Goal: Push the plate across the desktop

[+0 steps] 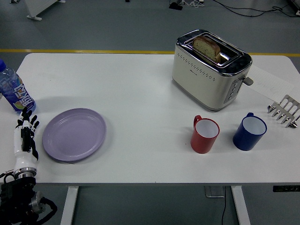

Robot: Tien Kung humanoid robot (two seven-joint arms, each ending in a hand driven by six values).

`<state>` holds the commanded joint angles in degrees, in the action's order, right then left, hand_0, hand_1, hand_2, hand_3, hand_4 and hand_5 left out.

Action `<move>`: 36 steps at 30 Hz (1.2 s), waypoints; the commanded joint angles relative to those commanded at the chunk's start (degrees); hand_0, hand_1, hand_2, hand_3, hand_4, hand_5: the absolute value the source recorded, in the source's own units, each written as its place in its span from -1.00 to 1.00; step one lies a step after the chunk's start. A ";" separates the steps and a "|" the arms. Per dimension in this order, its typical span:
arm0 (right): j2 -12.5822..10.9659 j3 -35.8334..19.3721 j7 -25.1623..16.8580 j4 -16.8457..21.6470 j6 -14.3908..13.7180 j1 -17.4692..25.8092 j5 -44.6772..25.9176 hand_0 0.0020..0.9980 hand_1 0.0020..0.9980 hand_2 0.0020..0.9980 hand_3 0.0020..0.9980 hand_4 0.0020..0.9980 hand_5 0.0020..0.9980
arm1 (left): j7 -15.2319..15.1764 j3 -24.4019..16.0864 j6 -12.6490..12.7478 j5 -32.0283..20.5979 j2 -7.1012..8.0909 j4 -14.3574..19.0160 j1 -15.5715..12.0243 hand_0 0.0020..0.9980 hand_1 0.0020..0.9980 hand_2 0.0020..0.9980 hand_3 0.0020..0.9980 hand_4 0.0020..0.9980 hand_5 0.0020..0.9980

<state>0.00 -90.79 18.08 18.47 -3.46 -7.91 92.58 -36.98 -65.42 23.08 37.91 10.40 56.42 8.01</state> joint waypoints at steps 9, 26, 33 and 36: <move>0.00 -0.09 0.42 0.14 0.10 0.24 0.38 0.15 0.08 0.23 0.23 -0.72 0.26 | 0.00 1.35 0.19 -0.03 -0.76 -0.71 0.31 0.71 0.78 0.89 0.89 0.01 1.00; 0.00 -0.85 1.01 0.34 0.63 0.72 2.22 0.15 0.08 0.23 0.23 -0.72 0.27 | 0.00 3.11 0.25 -1.77 -0.84 0.11 0.09 0.69 0.77 0.88 0.87 0.00 1.00; 0.00 -0.90 0.93 0.30 0.69 0.36 2.32 0.15 0.09 0.23 0.23 -0.73 0.27 | 0.00 5.62 0.51 -2.83 -0.78 0.28 1.80 0.68 0.76 0.87 0.86 -0.01 1.00; 0.00 -0.92 0.85 0.27 0.71 0.20 2.35 0.15 0.09 0.23 0.23 -0.73 0.27 | 0.00 6.42 0.55 -2.94 -0.77 0.25 2.49 0.68 0.76 0.87 0.86 -0.01 1.00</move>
<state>0.00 -91.71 18.93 18.74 -2.75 -7.71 94.94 -36.98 -59.00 23.62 34.96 9.63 56.68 10.50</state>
